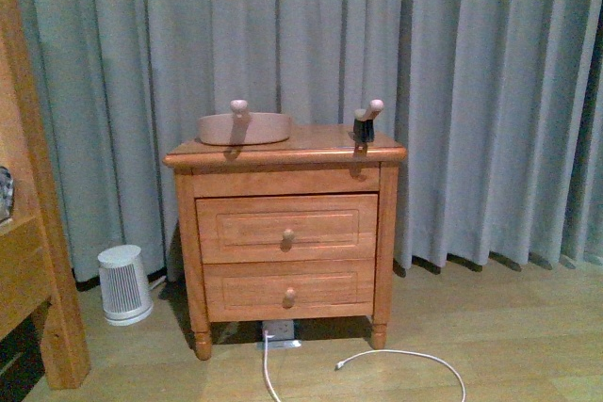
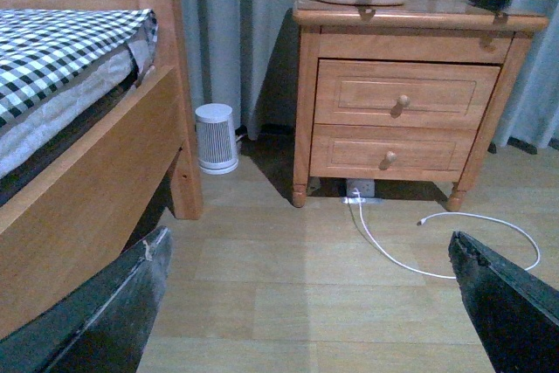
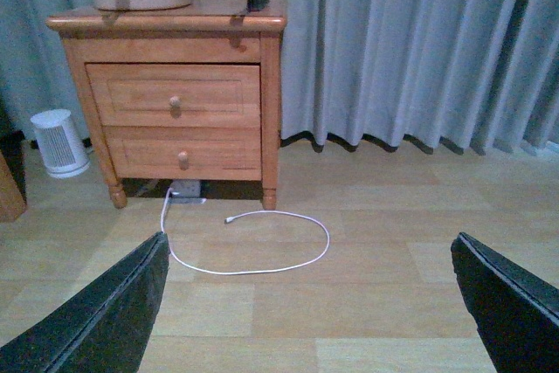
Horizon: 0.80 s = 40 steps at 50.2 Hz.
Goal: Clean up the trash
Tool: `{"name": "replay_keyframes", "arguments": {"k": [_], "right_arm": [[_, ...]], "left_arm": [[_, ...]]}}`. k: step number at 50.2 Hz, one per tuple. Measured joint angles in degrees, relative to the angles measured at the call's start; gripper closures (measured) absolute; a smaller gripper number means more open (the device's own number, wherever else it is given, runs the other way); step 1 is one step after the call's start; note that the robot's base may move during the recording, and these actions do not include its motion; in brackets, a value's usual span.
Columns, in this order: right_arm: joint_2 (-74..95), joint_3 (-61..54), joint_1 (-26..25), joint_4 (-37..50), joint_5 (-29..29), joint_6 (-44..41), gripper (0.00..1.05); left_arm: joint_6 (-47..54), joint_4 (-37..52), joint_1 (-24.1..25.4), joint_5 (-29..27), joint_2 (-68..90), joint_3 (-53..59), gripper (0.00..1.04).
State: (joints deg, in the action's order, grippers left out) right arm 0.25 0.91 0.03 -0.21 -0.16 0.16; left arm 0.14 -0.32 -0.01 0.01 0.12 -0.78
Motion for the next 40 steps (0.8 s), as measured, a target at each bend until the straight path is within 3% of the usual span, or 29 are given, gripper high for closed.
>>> {"name": "replay_keyframes", "arguments": {"k": [40], "right_arm": [[0.00, 0.00, 0.00, 0.00, 0.00, 0.00, 0.07]], "left_arm": [[0.00, 0.00, 0.00, 0.00, 0.00, 0.00, 0.08]]}}
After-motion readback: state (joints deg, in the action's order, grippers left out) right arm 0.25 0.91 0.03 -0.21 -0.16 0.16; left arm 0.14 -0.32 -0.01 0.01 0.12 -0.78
